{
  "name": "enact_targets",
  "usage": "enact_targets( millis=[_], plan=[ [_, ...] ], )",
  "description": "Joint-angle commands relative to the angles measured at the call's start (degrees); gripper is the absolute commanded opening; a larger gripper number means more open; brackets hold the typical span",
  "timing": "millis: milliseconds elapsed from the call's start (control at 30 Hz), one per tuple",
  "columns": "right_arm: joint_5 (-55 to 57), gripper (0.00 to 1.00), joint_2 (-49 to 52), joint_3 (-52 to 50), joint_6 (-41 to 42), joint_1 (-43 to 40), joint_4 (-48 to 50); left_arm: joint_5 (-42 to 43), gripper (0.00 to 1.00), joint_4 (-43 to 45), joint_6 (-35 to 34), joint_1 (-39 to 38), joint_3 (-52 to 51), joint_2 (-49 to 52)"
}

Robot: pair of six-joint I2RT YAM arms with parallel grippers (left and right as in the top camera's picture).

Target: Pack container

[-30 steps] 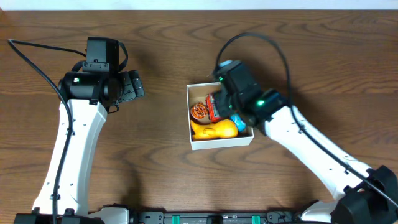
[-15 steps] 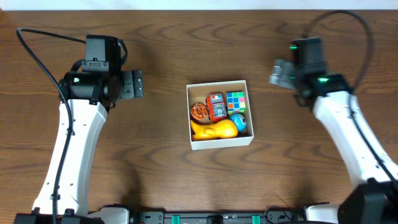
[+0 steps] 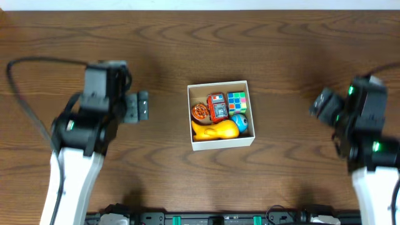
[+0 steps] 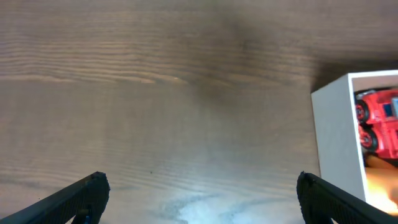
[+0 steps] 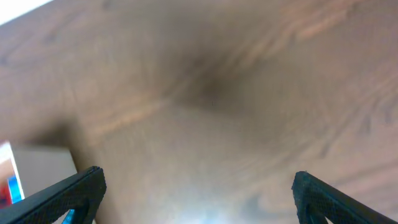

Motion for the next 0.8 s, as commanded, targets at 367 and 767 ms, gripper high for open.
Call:
enact_targets(
  millis=[367,767],
  plan=[
    [-0.1,0.99,-30.0,-23.0,5.0,7.7,-4.2,-1.6,0.98,1.1,-3.1,-0.2,-17.0,-33.5],
    [-0.5,0.99,-29.8,-23.6,5.0,7.7,-3.4,-3.7,0.98,1.0,-3.1,-0.2,-19.1,-38.9]
  ],
)
